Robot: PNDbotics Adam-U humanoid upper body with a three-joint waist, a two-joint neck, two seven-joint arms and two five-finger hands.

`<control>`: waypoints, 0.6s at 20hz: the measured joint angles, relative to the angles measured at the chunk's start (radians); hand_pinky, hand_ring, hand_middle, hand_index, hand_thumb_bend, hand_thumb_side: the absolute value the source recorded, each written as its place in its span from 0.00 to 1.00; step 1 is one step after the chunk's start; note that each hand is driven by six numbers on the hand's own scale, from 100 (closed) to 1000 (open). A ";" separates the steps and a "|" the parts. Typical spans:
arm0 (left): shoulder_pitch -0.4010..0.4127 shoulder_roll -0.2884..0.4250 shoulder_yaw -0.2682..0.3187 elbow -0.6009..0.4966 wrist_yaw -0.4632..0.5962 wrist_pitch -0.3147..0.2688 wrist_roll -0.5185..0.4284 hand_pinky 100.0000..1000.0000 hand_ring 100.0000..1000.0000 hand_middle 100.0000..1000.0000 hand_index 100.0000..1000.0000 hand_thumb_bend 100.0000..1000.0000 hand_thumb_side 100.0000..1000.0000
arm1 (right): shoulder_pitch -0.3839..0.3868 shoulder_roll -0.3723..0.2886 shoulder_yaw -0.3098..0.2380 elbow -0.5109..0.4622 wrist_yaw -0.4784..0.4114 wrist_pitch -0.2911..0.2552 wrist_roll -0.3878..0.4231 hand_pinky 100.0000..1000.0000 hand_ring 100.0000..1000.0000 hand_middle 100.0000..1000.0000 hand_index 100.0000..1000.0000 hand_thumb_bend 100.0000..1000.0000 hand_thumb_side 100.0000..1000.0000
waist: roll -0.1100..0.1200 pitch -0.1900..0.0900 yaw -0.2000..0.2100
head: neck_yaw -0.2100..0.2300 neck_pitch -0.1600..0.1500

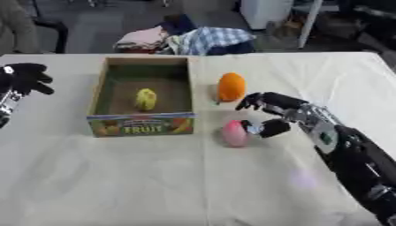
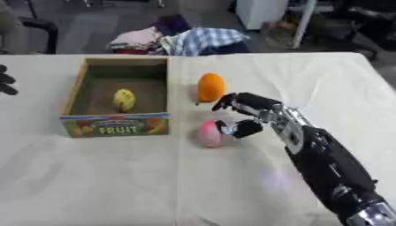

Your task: Pick up objects on the table and place them in the box.

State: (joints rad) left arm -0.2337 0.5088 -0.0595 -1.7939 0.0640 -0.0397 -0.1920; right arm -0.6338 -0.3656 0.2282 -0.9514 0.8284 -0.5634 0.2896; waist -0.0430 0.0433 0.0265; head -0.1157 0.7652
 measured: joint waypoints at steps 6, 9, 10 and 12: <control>0.019 -0.008 0.008 0.002 -0.012 0.006 0.000 0.97 0.60 0.61 0.79 0.15 0.78 | 0.018 -0.005 0.000 -0.054 0.004 -0.025 -0.026 0.69 0.78 0.74 0.83 0.00 0.42 | -0.002 0.000 -0.001 | 0.000 0.000; 0.023 -0.008 0.009 0.007 -0.016 0.006 0.000 0.97 0.60 0.61 0.79 0.15 0.79 | 0.026 -0.022 0.000 -0.107 -0.046 -0.020 -0.020 0.69 0.78 0.74 0.85 0.00 0.42 | -0.002 0.000 -0.002 | 0.000 0.000; 0.023 -0.008 0.009 0.007 -0.018 0.006 0.000 0.97 0.60 0.61 0.79 0.15 0.79 | 0.028 -0.028 0.001 -0.125 -0.066 -0.016 -0.014 0.69 0.78 0.74 0.85 0.00 0.42 | -0.002 0.000 -0.003 | 0.000 0.000; 0.025 -0.008 0.009 0.008 -0.020 0.007 -0.001 0.97 0.60 0.61 0.79 0.15 0.80 | 0.031 -0.042 0.007 -0.157 -0.101 -0.010 0.006 0.70 0.79 0.75 0.85 0.00 0.44 | -0.003 0.000 -0.003 | 0.000 0.000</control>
State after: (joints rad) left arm -0.2089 0.5003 -0.0508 -1.7858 0.0442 -0.0330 -0.1926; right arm -0.6033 -0.4075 0.2353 -1.1087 0.7277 -0.5731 0.2958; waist -0.0458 0.0432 0.0232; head -0.1156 0.7652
